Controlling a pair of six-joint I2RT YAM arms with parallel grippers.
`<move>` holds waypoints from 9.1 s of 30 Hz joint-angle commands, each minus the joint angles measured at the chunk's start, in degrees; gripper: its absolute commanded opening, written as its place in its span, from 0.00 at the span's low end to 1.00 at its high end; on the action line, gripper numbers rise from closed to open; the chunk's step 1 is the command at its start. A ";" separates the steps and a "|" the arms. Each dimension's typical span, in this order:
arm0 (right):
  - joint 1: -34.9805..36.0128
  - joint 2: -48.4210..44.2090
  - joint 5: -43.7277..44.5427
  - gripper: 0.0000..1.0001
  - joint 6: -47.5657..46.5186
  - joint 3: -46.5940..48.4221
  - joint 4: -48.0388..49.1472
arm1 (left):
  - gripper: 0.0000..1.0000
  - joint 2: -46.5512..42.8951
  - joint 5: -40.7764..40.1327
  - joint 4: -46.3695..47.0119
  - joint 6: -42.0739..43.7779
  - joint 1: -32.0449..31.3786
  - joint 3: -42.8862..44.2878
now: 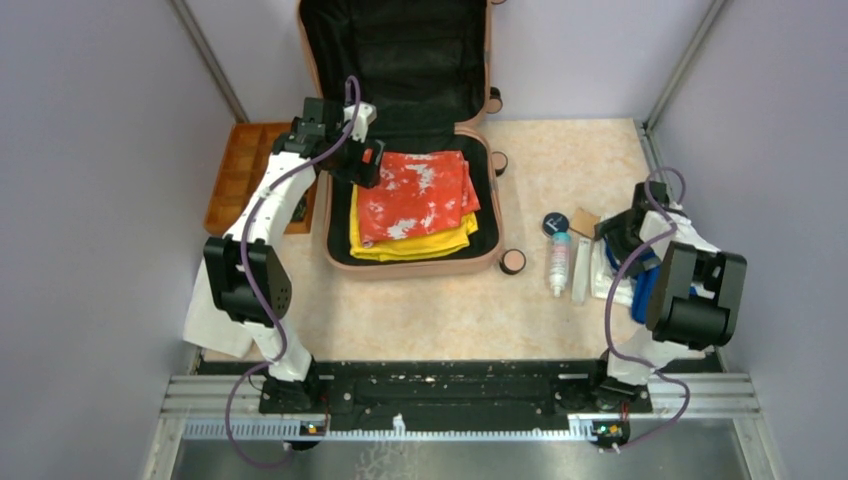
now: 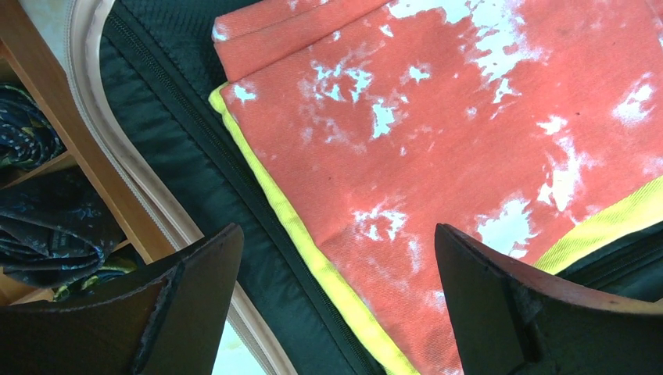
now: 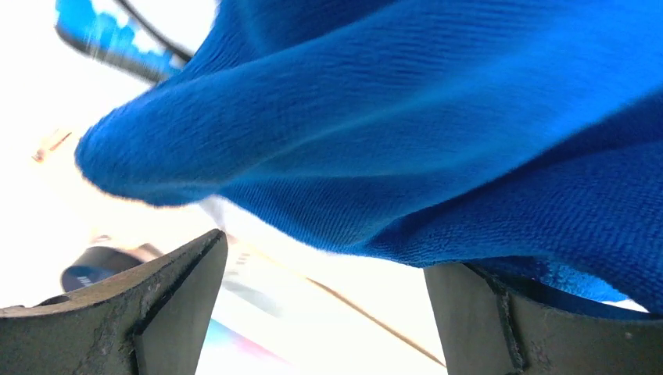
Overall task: Pack the luggage
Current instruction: Move the clothes to the center of the board, then pick up the clothes at the center of the board, then place the clothes in the luggage, then pick up the clothes from the luggage.
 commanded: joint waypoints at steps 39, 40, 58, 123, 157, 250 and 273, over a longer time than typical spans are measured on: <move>-10.64 5.17 -23.47 0.84 -16.00 15.59 5.13 | 0.99 -1.53 1.75 1.40 -2.21 0.02 3.18; -10.71 5.93 -23.04 0.84 -15.85 16.24 4.98 | 0.99 -1.72 1.88 1.59 -2.01 0.02 2.81; -14.15 11.98 -23.28 0.85 -9.94 23.59 8.71 | 0.99 -3.76 1.94 3.58 -1.35 0.02 -1.56; 41.45 31.17 -54.02 0.00 -2.42 85.65 17.78 | 0.98 -6.19 -5.55 0.28 -9.52 8.11 9.82; 51.72 26.20 -40.99 0.00 -7.81 63.86 32.29 | 0.99 -12.35 -7.25 1.93 -6.85 8.10 5.91; 41.41 6.43 -28.07 0.77 -12.98 24.95 45.23 | 0.00 -2.91 -18.30 45.33 61.42 -4.85 -18.56; 35.84 1.85 -55.29 0.87 9.78 13.19 83.48 | 0.00 -42.24 15.87 76.69 86.45 -13.21 -42.51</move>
